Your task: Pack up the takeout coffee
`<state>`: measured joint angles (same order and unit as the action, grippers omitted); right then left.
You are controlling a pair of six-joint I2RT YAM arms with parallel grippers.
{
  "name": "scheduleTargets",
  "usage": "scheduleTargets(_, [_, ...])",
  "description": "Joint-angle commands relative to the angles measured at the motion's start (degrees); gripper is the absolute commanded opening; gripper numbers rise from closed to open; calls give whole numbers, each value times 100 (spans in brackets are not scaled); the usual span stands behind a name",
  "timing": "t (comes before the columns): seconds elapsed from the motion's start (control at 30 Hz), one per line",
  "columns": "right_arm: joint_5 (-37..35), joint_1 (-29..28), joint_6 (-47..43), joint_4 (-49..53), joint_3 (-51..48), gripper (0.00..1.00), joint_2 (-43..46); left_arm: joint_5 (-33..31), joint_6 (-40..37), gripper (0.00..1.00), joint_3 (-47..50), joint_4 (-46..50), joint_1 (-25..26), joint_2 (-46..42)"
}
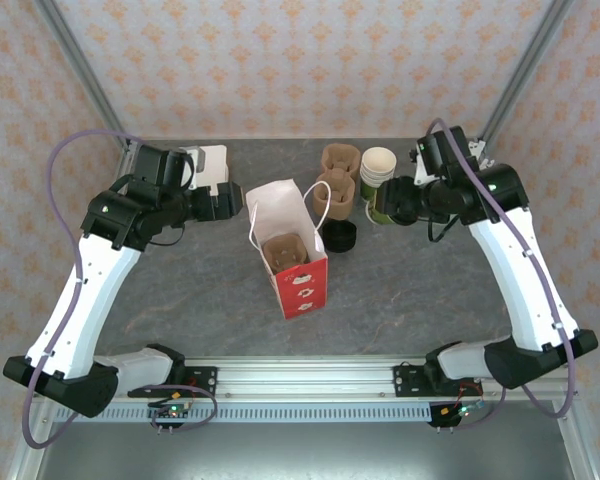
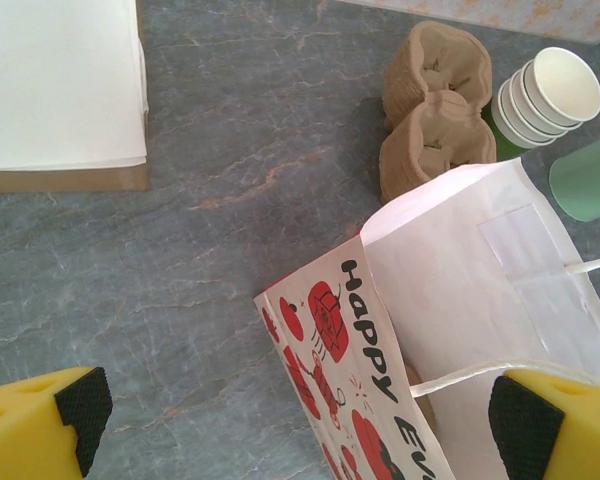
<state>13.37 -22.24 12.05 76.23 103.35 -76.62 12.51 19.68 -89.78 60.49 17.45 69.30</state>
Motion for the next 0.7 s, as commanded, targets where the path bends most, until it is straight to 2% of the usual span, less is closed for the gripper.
scheduleTargets(0.0, [166, -171, 103, 263, 560, 78, 130, 111, 65, 100, -49, -186, -58, 55])
scheduleTargets(0.3, [332, -810, 248, 281, 1686, 77, 82, 52, 76, 100, -91, -124, -58, 75])
scheduleTargets(0.5, [482, -1202, 402, 45, 2045, 75, 111, 71, 111, 100, -84, -90, -58, 58])
scheduleTargets(0.67, [378, -1760, 447, 39, 2427, 74, -129, 37, 115, 100, -66, -72, -58, 28])
